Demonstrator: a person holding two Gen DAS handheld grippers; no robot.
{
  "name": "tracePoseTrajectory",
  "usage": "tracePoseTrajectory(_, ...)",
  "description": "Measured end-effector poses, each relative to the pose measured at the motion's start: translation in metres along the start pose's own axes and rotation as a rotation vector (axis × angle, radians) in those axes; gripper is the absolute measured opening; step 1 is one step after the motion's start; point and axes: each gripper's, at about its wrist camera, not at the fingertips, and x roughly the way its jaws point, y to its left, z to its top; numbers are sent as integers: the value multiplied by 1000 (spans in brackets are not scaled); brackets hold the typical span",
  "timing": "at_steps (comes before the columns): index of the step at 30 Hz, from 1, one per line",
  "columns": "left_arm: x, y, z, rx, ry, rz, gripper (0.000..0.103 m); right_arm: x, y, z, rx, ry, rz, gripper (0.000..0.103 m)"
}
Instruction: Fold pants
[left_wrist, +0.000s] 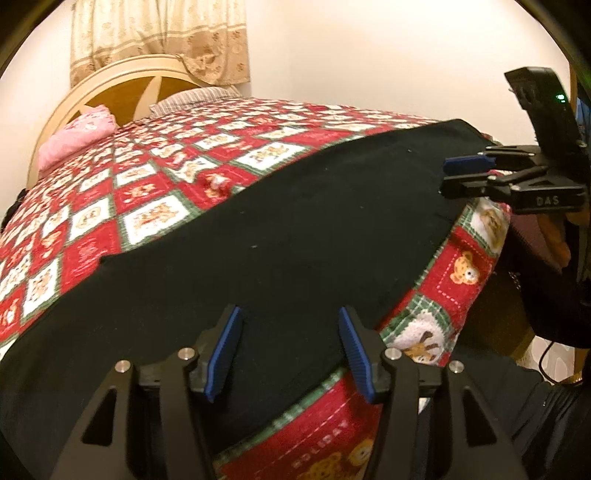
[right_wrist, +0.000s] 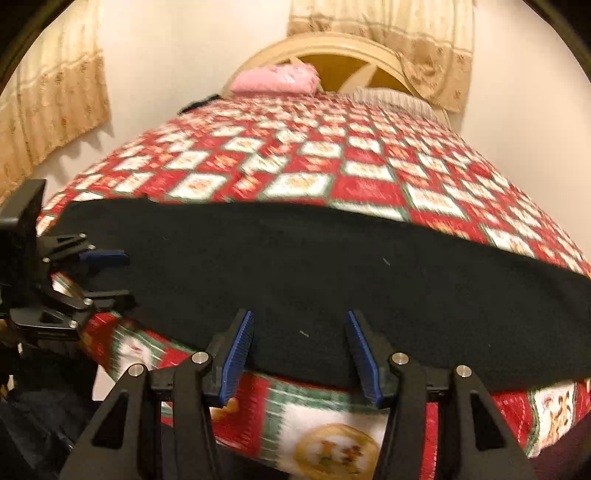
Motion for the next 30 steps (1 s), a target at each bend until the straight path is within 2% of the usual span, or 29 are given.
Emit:
tracePoseTrajectory(3,0,6,-8,-13,9,5,59,11,18,2,-34,12,47,54)
tracePoseTrajectory(6,-3,6,-15,-6,-5,0,61,34,29,-2,-42,77,69,54)
tracePoseTrajectory(9,-6,6,-15,-10,-16,1,61,32,33,-3,-71,53,57,54)
tracePoseTrajectory(11,-8,8,-13,-27,-23,-2,61,19,18,-1,-28,23,75,54)
tracePoseTrajectory(13,-10,12,-11,-47,-39,17,61,5,-4,0,18,-19,42,54)
tracePoseTrajectory(15,-12,16,-10,-67,-51,26,61,-16,-45,-1,102,-79,-13,54)
tracePoseTrajectory(17,-14,20,-9,-90,-63,35,61,-39,-94,-5,230,-128,-51,54)
tracePoseTrajectory(20,-16,24,-8,-113,-81,52,61,-73,-168,-19,422,-180,-156,54)
tracePoseTrajectory(23,-15,26,-8,-130,-82,60,61,-97,-226,-35,560,-216,-236,54)
tracePoseTrajectory(26,-12,24,-8,-134,-70,65,67,-104,-263,-46,619,-206,-265,54)
tracePoseTrajectory(30,-10,20,-5,-125,-67,69,68,-92,-294,-50,644,-156,-249,54)
